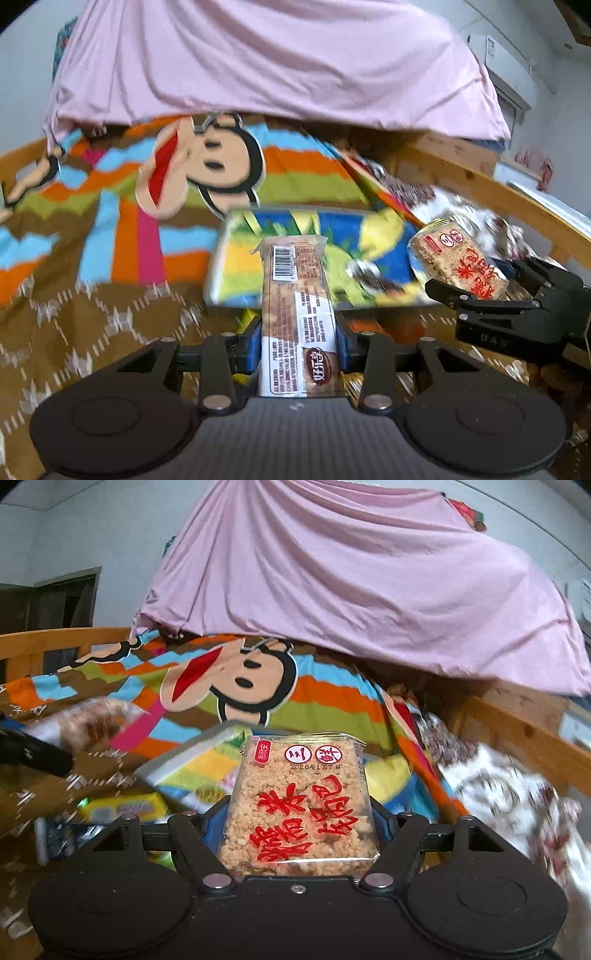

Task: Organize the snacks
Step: 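Carry the bar and rice cracker bag into the tray and open both tools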

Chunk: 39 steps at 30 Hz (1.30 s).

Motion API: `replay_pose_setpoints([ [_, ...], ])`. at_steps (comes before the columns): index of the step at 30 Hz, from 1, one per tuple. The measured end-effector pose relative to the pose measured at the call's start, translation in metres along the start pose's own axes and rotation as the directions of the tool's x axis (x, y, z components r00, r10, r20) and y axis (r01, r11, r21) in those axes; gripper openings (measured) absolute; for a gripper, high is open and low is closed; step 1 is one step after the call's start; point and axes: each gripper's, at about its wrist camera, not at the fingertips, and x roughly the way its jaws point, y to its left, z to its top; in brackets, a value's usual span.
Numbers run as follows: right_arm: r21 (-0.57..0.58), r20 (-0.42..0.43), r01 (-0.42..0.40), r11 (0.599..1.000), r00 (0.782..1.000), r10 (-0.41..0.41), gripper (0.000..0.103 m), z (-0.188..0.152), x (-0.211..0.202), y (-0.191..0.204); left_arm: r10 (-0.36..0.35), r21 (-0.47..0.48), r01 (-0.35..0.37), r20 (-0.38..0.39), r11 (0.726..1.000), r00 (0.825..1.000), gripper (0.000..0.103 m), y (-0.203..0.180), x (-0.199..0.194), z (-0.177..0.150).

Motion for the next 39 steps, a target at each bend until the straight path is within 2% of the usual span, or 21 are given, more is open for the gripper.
replay_pose_setpoints([
  [3,-0.032,0.026,-0.004,0.999,1.000,0.005,0.074,0.017,0.030,-0.008,0.005,-0.020,-0.005,0.025,1.000,1.000,0.042,0.009,0.019,0.018],
  [8,-0.029,0.071,0.025,0.999,0.997,-0.022,0.074,0.029,0.075,-0.020,0.024,0.028,-0.024,0.022,0.999,0.999,0.042,0.022,0.058,0.041],
  [12,0.002,0.069,0.050,0.999,0.996,-0.050,0.074,0.021,0.099,-0.025,0.042,0.054,-0.044,0.033,0.998,0.999,0.042,0.031,0.089,0.052],
  [17,0.024,0.064,0.081,0.996,0.995,-0.082,0.074,0.010,0.126,-0.027,0.067,0.015,-0.068,0.075,0.998,0.995,0.042,0.046,0.125,0.056],
  [22,0.052,0.040,0.101,0.994,0.994,-0.103,0.074,0.004,0.151,-0.034,0.056,-0.007,-0.055,0.093,0.998,0.994,0.042,0.051,0.158,0.053],
  [32,0.095,-0.019,0.118,0.988,0.993,-0.117,0.074,0.005,0.185,-0.047,0.028,-0.052,-0.024,0.076,0.998,0.997,0.042,0.052,0.206,0.056],
  [39,0.107,-0.055,0.120,0.987,0.992,-0.115,0.074,0.001,0.198,-0.047,0.031,-0.091,-0.031,-0.007,0.995,1.000,0.042,0.059,0.226,0.053],
])
